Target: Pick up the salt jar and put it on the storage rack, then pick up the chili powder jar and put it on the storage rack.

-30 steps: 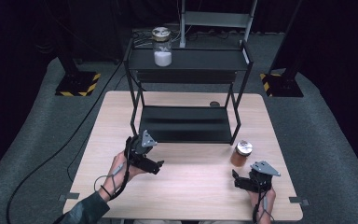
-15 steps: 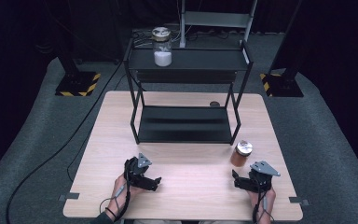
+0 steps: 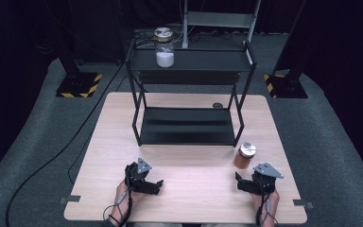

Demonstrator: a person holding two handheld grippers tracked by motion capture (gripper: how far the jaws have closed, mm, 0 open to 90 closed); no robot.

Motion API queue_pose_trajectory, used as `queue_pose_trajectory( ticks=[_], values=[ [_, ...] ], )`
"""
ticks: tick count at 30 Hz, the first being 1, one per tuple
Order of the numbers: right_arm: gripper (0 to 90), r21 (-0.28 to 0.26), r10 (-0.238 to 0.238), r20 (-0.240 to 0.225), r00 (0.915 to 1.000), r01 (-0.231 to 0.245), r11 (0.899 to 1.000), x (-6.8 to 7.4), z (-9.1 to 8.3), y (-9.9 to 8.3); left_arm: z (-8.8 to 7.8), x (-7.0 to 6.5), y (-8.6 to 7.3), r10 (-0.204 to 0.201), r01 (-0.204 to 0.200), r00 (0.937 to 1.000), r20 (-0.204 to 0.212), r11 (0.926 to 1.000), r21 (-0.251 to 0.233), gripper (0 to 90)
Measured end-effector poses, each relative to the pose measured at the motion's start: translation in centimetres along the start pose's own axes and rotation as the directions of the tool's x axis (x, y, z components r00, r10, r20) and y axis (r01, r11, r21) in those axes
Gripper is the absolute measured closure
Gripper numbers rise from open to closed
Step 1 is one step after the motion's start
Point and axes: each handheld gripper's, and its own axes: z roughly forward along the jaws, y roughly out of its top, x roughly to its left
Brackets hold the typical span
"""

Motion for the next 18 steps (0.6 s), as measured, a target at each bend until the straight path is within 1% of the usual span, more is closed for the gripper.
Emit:
queue_pose_trajectory(
  ticks=[18],
  values=[
    [0.0, 0.004, -0.002, 0.005, 1.0000, 0.002, 1.000, 0.10, 0.02, 0.07, 0.01, -0.03, -0.02, 0.000, 0.000, 1.0000, -0.001, 1.0000, -0.001, 0.0]
  ],
)
